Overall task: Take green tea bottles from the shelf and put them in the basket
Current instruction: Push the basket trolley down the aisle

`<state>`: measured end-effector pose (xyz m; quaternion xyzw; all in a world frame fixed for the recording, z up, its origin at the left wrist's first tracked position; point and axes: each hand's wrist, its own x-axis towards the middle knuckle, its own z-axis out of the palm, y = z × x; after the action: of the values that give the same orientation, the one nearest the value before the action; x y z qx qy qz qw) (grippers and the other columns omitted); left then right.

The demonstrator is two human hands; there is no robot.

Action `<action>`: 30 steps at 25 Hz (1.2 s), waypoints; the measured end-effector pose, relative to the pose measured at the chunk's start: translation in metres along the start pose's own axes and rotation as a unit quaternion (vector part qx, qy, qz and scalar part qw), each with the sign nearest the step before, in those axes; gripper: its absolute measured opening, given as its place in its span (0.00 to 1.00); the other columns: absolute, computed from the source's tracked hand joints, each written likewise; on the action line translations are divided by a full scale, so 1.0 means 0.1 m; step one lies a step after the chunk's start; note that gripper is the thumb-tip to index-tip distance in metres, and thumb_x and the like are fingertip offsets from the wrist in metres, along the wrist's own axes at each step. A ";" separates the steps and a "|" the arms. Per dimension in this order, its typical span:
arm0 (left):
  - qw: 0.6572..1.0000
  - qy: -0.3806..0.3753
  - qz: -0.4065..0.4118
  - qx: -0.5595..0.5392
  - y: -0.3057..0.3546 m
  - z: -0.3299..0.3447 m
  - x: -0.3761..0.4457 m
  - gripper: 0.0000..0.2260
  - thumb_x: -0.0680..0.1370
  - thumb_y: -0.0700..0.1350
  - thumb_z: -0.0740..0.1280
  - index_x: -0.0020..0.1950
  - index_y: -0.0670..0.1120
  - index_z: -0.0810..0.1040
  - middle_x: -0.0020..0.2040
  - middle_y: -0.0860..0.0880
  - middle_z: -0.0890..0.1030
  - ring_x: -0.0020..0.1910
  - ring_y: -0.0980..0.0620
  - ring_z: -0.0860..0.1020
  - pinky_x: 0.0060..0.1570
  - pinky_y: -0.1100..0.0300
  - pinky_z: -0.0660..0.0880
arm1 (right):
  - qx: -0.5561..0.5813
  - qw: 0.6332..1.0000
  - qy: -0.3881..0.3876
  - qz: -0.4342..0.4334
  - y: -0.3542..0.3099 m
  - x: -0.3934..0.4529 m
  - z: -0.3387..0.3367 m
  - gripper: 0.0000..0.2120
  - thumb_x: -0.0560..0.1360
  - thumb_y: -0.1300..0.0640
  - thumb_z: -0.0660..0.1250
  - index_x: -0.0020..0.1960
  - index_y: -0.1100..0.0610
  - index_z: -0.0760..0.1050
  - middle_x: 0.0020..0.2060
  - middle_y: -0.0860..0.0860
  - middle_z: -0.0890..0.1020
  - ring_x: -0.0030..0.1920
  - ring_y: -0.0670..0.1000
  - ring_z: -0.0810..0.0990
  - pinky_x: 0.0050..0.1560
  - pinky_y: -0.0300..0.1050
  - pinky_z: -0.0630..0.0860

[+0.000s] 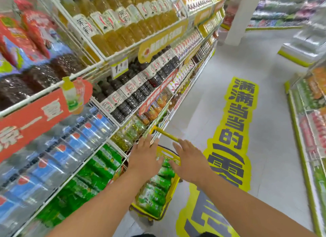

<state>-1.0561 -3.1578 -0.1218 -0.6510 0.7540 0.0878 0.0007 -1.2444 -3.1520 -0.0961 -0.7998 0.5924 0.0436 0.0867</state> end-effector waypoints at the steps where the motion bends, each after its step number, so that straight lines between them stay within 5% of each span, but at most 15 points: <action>1: 1.000 0.005 -0.009 0.006 -0.03 -0.02 0.09 0.35 0.81 0.65 0.53 0.83 0.51 0.48 0.83 0.44 0.47 0.81 0.41 0.50 0.77 0.42 0.55 | -0.005 1.000 -0.009 -0.013 0.01 0.16 -0.01 0.46 0.70 0.29 0.38 0.81 0.52 0.57 0.81 0.54 0.58 0.81 0.58 0.56 0.76 0.57 0.62; 4: 0.998 0.004 -0.056 0.001 -0.15 0.00 0.30 0.35 0.81 0.66 0.52 0.83 0.52 0.48 0.83 0.44 0.48 0.81 0.40 0.51 0.77 0.42 0.55 | -0.016 0.997 -0.035 -0.063 -0.03 0.58 -0.01 0.45 0.71 0.30 0.39 0.81 0.53 0.58 0.81 0.55 0.58 0.81 0.59 0.56 0.76 0.57 0.61; 8: 0.988 0.003 -0.150 -0.036 -0.24 0.11 0.47 0.35 0.80 0.65 0.53 0.83 0.53 0.47 0.83 0.44 0.50 0.81 0.41 0.51 0.78 0.43 0.55 | -0.024 0.988 -0.052 -0.144 -0.03 1.08 0.06 0.38 0.76 0.33 0.51 0.77 0.55 0.69 0.76 0.56 0.69 0.76 0.60 0.68 0.68 0.59 0.74; 14: 0.941 -0.006 -0.326 -0.093 -0.13 0.42 0.60 0.33 0.81 0.65 0.52 0.83 0.54 0.47 0.84 0.45 0.47 0.82 0.42 0.48 0.78 0.43 0.52 | -0.052 0.950 -0.102 -0.289 0.25 1.73 0.23 0.37 0.81 0.37 0.54 0.84 0.51 0.48 0.83 0.53 0.51 0.82 0.56 0.48 0.79 0.56 0.56; 19: 0.880 -0.031 -0.456 -0.129 0.20 0.81 0.53 0.33 0.81 0.64 0.55 0.83 0.54 0.50 0.84 0.45 0.48 0.82 0.41 0.49 0.79 0.43 0.51 | -0.103 0.903 -0.168 -0.382 0.50 2.02 0.61 0.37 0.82 0.36 0.53 0.84 0.52 0.46 0.83 0.53 0.50 0.82 0.55 0.49 0.78 0.56 0.59; 26: 0.811 -0.057 -0.550 -0.192 0.64 1.70 0.24 0.34 0.81 0.65 0.52 0.83 0.52 0.49 0.83 0.45 0.49 0.81 0.41 0.52 0.76 0.44 0.57 | -0.088 0.885 -0.239 -0.390 0.68 1.92 1.55 0.38 0.80 0.36 0.56 0.83 0.52 0.49 0.82 0.52 0.56 0.81 0.55 0.54 0.75 0.54 0.66; 30: 0.788 -0.051 -0.571 -0.225 0.68 2.27 0.16 0.35 0.81 0.64 0.54 0.83 0.54 0.45 0.84 0.47 0.45 0.81 0.43 0.53 0.76 0.48 0.59 | -0.088 0.891 -0.269 -0.355 0.60 1.93 2.13 0.40 0.80 0.34 0.55 0.84 0.50 0.44 0.83 0.51 0.51 0.82 0.55 0.51 0.77 0.54 0.62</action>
<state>-1.1510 -3.1342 -0.3387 -0.9391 0.2027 0.2714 -0.0577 -1.2379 -3.3094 -0.3439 -0.9187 0.2170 0.2753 0.1821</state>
